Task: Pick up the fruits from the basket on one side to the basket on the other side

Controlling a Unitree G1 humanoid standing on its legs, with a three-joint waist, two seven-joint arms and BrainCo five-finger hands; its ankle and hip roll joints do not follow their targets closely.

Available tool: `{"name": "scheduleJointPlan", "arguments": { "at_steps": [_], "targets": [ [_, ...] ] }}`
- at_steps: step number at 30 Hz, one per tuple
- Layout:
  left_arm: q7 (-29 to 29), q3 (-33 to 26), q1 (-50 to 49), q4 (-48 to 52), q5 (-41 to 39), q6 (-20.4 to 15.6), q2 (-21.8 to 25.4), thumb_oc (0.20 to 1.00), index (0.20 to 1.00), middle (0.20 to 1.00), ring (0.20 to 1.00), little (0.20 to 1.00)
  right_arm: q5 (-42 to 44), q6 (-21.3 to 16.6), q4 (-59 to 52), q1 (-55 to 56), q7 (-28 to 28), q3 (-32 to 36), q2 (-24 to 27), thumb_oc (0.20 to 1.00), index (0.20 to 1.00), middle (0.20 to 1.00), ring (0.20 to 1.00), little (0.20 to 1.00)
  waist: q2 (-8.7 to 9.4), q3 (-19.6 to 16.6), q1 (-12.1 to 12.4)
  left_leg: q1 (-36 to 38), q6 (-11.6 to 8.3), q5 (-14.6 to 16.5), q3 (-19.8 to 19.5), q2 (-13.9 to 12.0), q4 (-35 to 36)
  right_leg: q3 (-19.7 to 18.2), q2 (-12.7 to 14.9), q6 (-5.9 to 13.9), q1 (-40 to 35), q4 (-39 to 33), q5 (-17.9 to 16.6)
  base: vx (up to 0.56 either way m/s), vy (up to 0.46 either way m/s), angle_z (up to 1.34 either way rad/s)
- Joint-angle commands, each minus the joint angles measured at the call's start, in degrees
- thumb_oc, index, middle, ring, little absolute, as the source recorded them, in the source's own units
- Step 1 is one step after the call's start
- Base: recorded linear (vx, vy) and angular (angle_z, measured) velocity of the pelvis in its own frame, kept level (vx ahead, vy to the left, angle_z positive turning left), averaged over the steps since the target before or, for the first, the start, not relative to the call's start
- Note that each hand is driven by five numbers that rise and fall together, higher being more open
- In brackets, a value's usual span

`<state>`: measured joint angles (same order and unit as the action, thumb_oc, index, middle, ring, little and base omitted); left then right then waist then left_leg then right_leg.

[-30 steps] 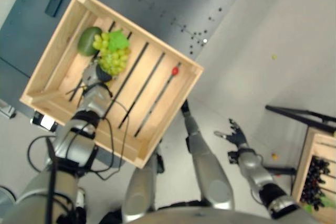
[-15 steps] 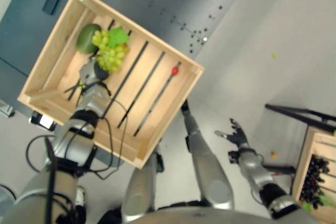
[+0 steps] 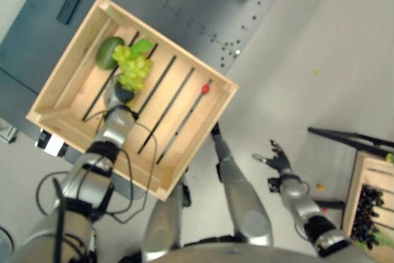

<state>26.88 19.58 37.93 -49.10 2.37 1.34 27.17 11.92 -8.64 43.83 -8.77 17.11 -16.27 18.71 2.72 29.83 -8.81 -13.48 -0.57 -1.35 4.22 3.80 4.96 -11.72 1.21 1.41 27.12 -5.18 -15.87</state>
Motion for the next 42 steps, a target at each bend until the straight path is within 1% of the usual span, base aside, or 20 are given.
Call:
{"name": "scheduleJointPlan", "arguments": {
  "at_steps": [1,2,3,5,6,7,9,10,11,13,15,19,23,24,25,27,34,40,41,42],
  "targets": [
    [-1.2,-0.4,-3.9,2.0,-4.1,-3.3,-3.8,0.2,0.2,0.2,0.2,0.2,-0.3,-0.8,0.7,3.0,0.4,1.1,0.2,1.0,1.0,1.0,1.0,1.0,-0.09,-0.8,1.1,-8.0,-1.83,-4.0,-5.2,-0.8,-0.7,3.7,-1.6,4.92,-1.3,0.7,7.0,0.02,0.004,0.04],
    [-1.9,-1.4,-7.0,6.8,-6.2,-4.7,-4.0,0.2,0.2,0.2,0.2,0.2,-0.6,-0.4,2.6,3.1,-0.1,1.3,0.1,1.0,1.0,1.0,1.0,1.0,-0.32,-1.4,1.7,-7.5,-1.76,-4.0,-5.6,-0.7,-0.7,4.0,-1.5,4.88,-2.0,0.6,7.1,0.02,0.001,0.08],
    [-2.5,-2.3,-8.8,9.0,-7.7,-5.1,-4.1,0.2,0.2,0.2,0.2,0.2,-0.9,-0.2,2.9,3.3,-0.4,1.3,0.2,1.0,1.0,1.0,1.0,1.0,-0.42,-1.8,1.9,-7.2,-1.71,-3.9,-5.7,-0.7,-0.7,4.0,-1.5,4.84,-2.4,0.5,7.2,0.03,0.003,0.1],
    [-4.4,-3.1,-11.4,12.7,-9.7,-6.5,-4.4,0.2,0.2,0.2,0.2,0.2,-1.6,0.4,4.3,3.3,-1.0,1.4,0.2,1.0,1.0,1.0,1.0,1.0,-0.59,-2.7,2.4,-6.6,-1.67,-3.8,-5.9,-0.6,-0.7,4.2,-1.4,4.83,-3.3,0.4,7.4,0.02,-0.001,0.11],
    [-4.4,-3.1,-11.6,12.8,-9.7,-6.4,-4.4,0.2,0.2,0.2,0.2,0.2,-1.6,0.4,4.3,3.3,-1.0,1.3,0.2,1.0,1.0,1.0,1.0,1.0,-0.58,-2.7,2.4,-6.5,-1.67,-3.7,-5.9,-0.6,-0.7,4.2,-1.4,4.83,-3.3,0.4,7.5,0.04,-0.008,0.11],
    [-6.0,-4.3,-14.4,16.4,-11.7,-7.2,-4.6,0.2,0.2,0.2,0.2,0.2,-2.0,0.9,5.4,3.6,-1.7,1.7,0.1,1.0,1.0,1.0,1.0,1.0,-0.72,-3.7,3.0,-5.7,-1.56,-3.5,-6.2,-0.6,-0.6,4.5,-1.3,4.79,-4.1,0.4,7.8,0.04,-0.001,0.05],
    [-6.6,-5.0,-15.6,17.5,-13.2,-7.8,-4.5,0.2,0.2,0.2,0.2,0.2,-2.2,1.1,5.8,3.7,-2.1,1.7,0.1,1.0,1.0,1.0,1.0,1.0,-0.77,-4.2,3.1,-5.3,-1.51,-3.3,-6.3,-0.5,-0.6,4.7,-1.4,4.71,-4.6,0.4,8.0,0.04,0.0,0.0],
    [-8.1,-6.0,-18.2,20.5,-15.6,-8.5,-4.2,0.2,0.2,0.2,0.2,0.2,-2.5,1.5,6.5,4.0,-2.7,2.0,0.1,1.0,1.0,1.0,1.0,1.0,-0.89,-5.3,3.7,-4.4,-1.4,-3.0,-6.7,-0.4,-0.5,5.0,-1.3,4.64,-5.6,0.4,8.4,0.04,-0.004,0.02],
    [-8.1,-6.0,-18.3,20.6,-15.6,-8.5,-4.2,0.2,0.2,0.2,0.2,0.2,-2.5,1.5,6.5,4.0,-2.8,2.0,0.1,1.0,1.0,1.0,1.0,1.0,-0.89,-5.3,3.7,-4.4,-1.4,-3.0,-6.7,-0.4,-0.5,5.0,-1.3,4.64,-5.7,0.4,8.4,0.05,0.002,0.07],
    [-10.0,-7.4,-21.6,24.9,-17.5,-9.3,-3.6,0.2,0.2,0.2,0.2,0.2,-3.0,1.9,6.7,4.2,-3.6,2.2,0.2,1.0,1.0,1.0,1.0,1.0,-0.99,-6.6,4.3,-3.0,-1.28,-2.6,-7.1,-0.2,-0.4,5.4,-1.3,4.49,-7.2,0.4,9.0,0.03,0.013,0.12],
    [-11.0,-8.2,-23.2,26.8,-18.4,-9.4,-3.1,0.2,0.2,0.2,0.2,0.2,-3.2,2.1,6.9,4.4,-4.3,2.4,0.3,1.0,1.0,1.0,1.0,1.0,-1.06,-7.2,4.6,-2.1,-1.15,-2.3,-7.4,-0.1,-0.4,5.7,-1.3,4.47,-8.0,0.3,9.2,0.03,0.013,0.15],
    [-12.5,-9.1,-24.9,28.9,-20.1,-9.7,-2.7,0.2,0.2,0.2,0.2,0.2,-3.4,2.3,7.3,4.4,-5.0,2.4,0.2,1.0,1.0,1.0,1.0,1.0,-1.18,-8.1,5.1,-1.0,-1.0,-2.0,-7.8,0.1,-0.3,6.1,-1.2,4.42,-9.3,0.2,9.7,0.01,0.004,0.04],
    [-14.7,-10.3,-28.0,32.3,-22.5,-10.0,-1.8,0.2,0.2,0.2,0.2,0.2,-3.9,2.6,7.2,5.2,-6.2,2.6,0.3,1.0,1.0,1.0,1.0,1.0,-1.35,-9.6,5.7,0.2,-0.87,-1.8,-8.5,0.2,-0.2,6.6,-1.2,4.37,-10.5,0.2,10.1,0.0,0.0,0.07],
    [-16.1,-10.8,-29.3,33.9,-24.4,-10.0,-1.5,0.2,0.2,0.2,0.2,0.2,-4.1,2.8,7.9,5.4,-6.8,2.6,0.2,1.0,1.0,1.0,1.0,1.0,-1.34,-10.5,6.0,0.6,-0.9,-1.8,-8.8,0.2,-0.1,6.7,-1.2,4.35,-10.9,0.2,10.4,0.01,-0.011,0.04],
    [-16.1,-10.8,-29.3,33.9,-24.4,-10.0,-1.5,0.2,0.2,0.2,0.2,0.2,-4.1,2.8,7.9,5.4,-6.8,2.6,0.2,1.0,1.0,1.0,1.0,1.0,-1.34,-10.5,6.0,0.6,-0.9,-1.8,-8.8,0.2,-0.1,6.7,-1.2,4.35,-10.9,0.2,10.4,0.02,-0.01,0.08],
    [-18.1,-11.9,-31.5,36.6,-26.4,-10.2,-0.8,0.2,0.2,0.2,0.2,0.2,-4.9,2.9,7.3,6.6,-7.7,2.7,0.2,1.0,1.0,1.0,1.0,1.0,-1.32,-11.9,6.1,1.5,-0.92,-1.6,-9.1,0.2,0.0,7.1,-1.3,4.38,-11.9,0.2,10.8,0.04,-0.006,0.13],
    [-21.1,-14.1,-34.9,41.1,-29.4,-9.9,0.7,0.2,0.2,0.2,0.2,0.2,-6.8,2.9,2.7,9.2,-9.9,2.3,1.2,1.0,1.0,1.0,1.0,1.0,-1.1,-14.2,6.3,3.9,-1.0,-0.9,-10.1,0.1,0.0,7.9,-1.4,4.19,-14.4,0.4,11.8,0.03,-0.012,0.05],
    [-24.0,-16.1,-37.5,45.0,-32.0,-9.6,1.7,0.2,0.2,0.2,0.2,0.2,-6.2,2.1,-5.6,10.7,-14.0,1.7,2.8,1.0,1.0,1.0,1.0,1.0,-0.99,-17.6,6.4,5.8,-1.06,-0.1,-10.7,-0.1,0.0,8.8,-1.2,4.31,-16.8,0.2,12.8,0.05,-0.012,0.1],
    [-24.0,-16.1,-37.5,45.0,-32.0,-9.6,1.7,0.2,0.2,0.2,0.2,0.2,-6.2,2.1,-5.7,10.7,-14.0,1.7,2.8,1.0,1.0,1.0,1.0,1.0,-0.99,-17.6,6.4,5.8,-1.06,-0.1,-10.7,-0.1,0.0,8.8,-1.2,4.3,-16.8,0.2,12.8,0.09,-0.012,0.02],
    [-24.9,-16.6,-38.1,46.4,-32.2,-9.5,1.9,0.2,0.2,0.2,0.2,0.2,-5.4,1.7,-10.0,10.7,-15.3,2.1,3.8,1.0,1.0,1.0,1.0,1.0,-0.92,-18.9,6.6,6.6,-1.01,0.2,-10.8,-0.2,0.0,8.9,-1.3,4.27,-17.6,0.2,13.2,0.09,-0.016,0.04]
  ]
}}
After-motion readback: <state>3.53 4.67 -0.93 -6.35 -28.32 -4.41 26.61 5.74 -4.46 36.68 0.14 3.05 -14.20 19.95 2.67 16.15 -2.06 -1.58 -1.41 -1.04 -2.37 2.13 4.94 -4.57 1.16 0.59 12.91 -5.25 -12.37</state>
